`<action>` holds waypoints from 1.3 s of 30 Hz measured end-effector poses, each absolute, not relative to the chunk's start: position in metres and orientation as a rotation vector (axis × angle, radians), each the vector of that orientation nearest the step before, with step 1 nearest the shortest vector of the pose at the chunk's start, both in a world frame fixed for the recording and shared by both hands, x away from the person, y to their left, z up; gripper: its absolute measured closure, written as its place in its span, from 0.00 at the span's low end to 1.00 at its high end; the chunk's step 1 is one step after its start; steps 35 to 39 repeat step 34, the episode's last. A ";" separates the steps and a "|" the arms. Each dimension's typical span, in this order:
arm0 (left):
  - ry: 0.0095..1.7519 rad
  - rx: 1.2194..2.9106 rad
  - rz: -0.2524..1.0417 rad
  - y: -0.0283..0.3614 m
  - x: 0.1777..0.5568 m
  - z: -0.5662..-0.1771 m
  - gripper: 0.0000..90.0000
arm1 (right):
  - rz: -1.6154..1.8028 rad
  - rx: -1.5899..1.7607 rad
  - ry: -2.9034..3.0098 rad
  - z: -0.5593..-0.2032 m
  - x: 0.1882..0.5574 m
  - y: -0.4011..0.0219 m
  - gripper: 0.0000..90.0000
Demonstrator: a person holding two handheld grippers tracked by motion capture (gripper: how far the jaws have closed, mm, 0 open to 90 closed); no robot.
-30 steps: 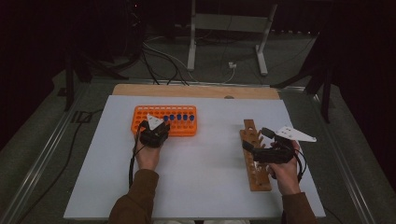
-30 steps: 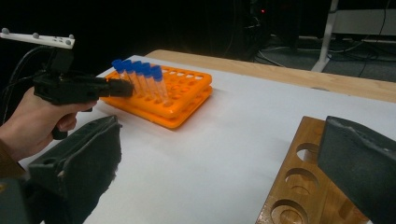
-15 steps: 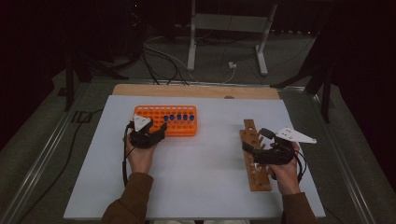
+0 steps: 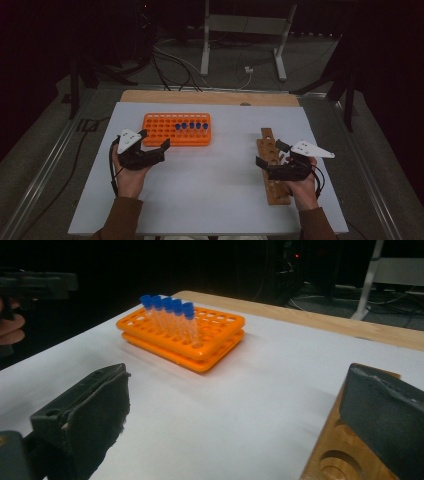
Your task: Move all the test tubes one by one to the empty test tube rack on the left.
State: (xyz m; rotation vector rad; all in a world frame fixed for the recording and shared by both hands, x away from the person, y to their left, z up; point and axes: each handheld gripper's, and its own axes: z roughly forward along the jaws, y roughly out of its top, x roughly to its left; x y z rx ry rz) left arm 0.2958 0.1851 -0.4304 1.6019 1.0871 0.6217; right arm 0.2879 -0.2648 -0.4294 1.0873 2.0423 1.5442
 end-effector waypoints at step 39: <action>1.065 1.585 0.732 0.216 0.245 -0.446 0.01 | 1.578 1.029 2.016 -0.433 0.278 -0.273 0.00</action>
